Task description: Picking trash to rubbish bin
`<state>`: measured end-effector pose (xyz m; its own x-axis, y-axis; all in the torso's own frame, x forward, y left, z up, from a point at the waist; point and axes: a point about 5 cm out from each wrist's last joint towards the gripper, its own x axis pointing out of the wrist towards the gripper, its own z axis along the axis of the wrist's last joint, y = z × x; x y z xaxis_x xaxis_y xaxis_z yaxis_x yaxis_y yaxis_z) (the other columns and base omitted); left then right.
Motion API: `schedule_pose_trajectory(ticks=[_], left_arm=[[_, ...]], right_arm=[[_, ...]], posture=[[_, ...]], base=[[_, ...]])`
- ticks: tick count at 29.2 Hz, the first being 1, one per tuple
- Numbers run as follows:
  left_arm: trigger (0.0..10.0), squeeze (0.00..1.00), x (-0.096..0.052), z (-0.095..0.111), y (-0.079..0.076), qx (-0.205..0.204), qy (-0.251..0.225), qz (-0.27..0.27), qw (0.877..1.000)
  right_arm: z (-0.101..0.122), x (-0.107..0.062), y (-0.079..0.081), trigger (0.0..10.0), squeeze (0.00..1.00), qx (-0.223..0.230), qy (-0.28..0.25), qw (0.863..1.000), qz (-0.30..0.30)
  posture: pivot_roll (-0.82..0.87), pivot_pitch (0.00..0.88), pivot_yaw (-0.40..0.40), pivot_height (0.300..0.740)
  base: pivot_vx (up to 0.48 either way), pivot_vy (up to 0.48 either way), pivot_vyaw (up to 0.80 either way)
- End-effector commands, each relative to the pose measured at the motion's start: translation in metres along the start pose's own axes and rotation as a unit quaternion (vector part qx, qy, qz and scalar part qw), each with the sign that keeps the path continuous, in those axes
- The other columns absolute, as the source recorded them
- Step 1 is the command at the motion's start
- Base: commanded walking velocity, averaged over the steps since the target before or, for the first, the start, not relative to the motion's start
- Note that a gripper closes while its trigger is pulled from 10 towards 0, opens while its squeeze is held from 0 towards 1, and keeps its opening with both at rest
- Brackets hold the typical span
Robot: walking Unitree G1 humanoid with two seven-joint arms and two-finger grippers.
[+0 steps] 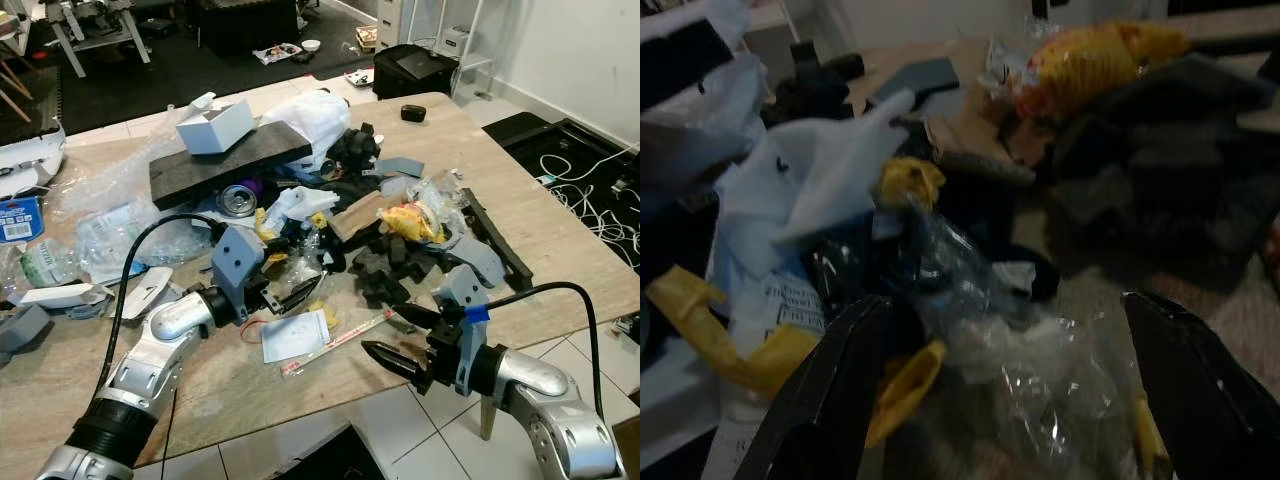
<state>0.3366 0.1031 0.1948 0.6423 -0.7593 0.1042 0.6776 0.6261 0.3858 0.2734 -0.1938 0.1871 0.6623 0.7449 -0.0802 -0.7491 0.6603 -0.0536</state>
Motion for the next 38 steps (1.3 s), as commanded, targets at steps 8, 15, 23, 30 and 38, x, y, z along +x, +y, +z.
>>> schedule_pose_trajectory(ticks=[8,15,23,30,38], left_arm=[[10.0,0.00,0.003,-0.005,-0.015,-0.010,0.018,-0.015,1.000],[10.0,0.00,0.017,-0.006,-0.042,-0.054,-0.001,-0.029,0.998],[10.0,0.00,0.025,-0.011,-0.059,-0.042,0.013,-0.040,0.998],[9.4,0.00,0.028,-0.014,-0.061,-0.033,0.027,-0.024,0.999],[0.0,0.00,0.030,-0.022,-0.059,-0.028,0.053,0.014,0.998]], right_arm=[[0.001,0.005,0.004,10.0,0.00,-0.006,-0.005,1.000,-0.007],[-0.001,0.011,0.004,10.0,0.00,-0.005,-0.005,1.000,-0.010],[0.001,0.012,0.003,10.0,0.00,-0.008,-0.008,1.000,-0.016],[0.002,0.011,0.002,10.0,0.00,-0.010,-0.012,1.000,-0.021],[0.004,0.011,0.001,10.0,0.00,-0.012,-0.016,1.000,-0.023]], posture=[[-0.21,0.302,0.069,0.740],[-0.21,0.294,0.070,0.740],[-0.21,0.283,0.075,0.740],[-0.21,0.282,0.077,0.740],[-0.21,0.281,0.079,0.740]], base=[[0.000,0.000,0.00],[0.000,0.000,0.00],[0.000,0.000,0.00],[0.000,0.000,0.00],[0.000,0.000,0.00]])
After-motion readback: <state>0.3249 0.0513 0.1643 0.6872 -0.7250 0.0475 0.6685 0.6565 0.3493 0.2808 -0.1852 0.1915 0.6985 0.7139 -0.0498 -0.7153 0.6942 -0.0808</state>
